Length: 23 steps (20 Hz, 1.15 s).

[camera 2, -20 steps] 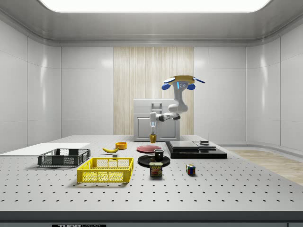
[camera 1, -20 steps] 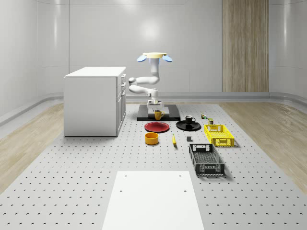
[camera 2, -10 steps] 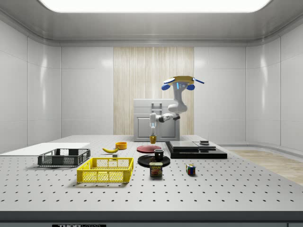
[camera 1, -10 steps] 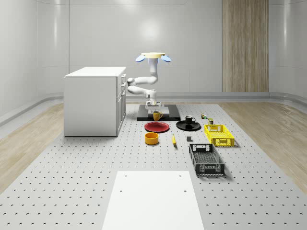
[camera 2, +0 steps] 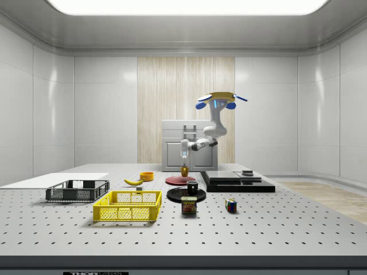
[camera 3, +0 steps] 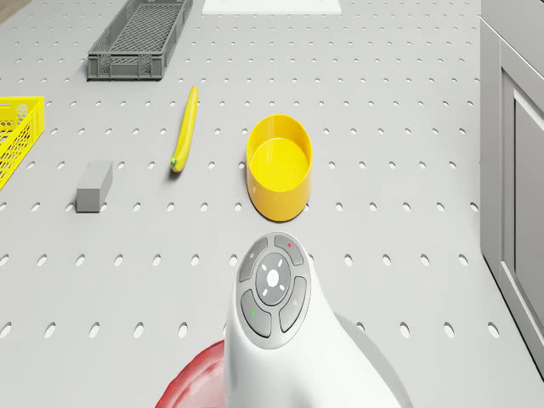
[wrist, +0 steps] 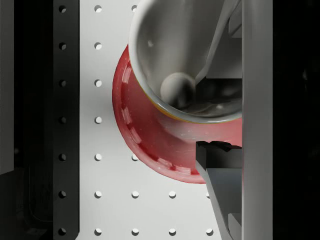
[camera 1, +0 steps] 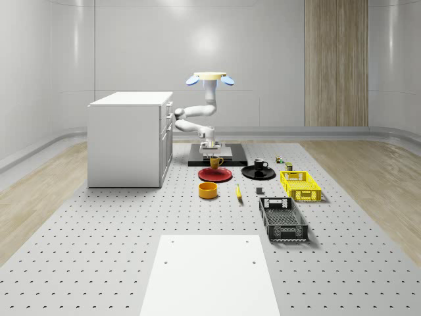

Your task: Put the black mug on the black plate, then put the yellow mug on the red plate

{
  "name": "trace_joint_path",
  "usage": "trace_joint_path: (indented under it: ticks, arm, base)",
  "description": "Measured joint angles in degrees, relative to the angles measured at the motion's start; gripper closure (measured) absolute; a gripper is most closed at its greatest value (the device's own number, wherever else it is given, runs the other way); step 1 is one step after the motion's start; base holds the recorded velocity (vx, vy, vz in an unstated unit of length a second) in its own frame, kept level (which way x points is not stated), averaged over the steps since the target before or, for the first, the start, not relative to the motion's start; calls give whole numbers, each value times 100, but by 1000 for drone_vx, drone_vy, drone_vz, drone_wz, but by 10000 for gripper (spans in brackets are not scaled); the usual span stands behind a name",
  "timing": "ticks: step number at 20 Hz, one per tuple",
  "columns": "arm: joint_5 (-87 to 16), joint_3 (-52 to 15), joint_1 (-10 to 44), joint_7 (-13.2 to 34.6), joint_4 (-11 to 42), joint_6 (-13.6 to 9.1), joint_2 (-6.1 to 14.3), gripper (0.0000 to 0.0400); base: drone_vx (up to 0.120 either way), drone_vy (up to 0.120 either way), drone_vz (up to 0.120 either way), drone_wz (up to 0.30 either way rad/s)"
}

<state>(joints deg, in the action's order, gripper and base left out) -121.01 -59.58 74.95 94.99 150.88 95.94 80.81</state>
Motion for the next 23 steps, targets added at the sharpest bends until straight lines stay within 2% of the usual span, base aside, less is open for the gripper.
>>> trace_joint_path:
  ticks: [9, 11, 14, 18, 23]
  arm:
    - [-191, 163, 216, -49, -374, 103, -186, 290]
    - [-236, 206, 237, -58, -425, 127, -212, 176]
    - [-213, 173, 232, -62, -414, 97, -222, 83]
    - [-70, 11, 188, -56, -298, -17, -197, 31]
    - [53, -127, 157, -48, -207, -106, -175, 10]
  base:
    - [0, 0, 0, 0]
    - [0, 0, 0, 0]
    - [0, 0, 0, 0]
    - [0, 0, 0, 0]
    - [0, 0, 0, 0]
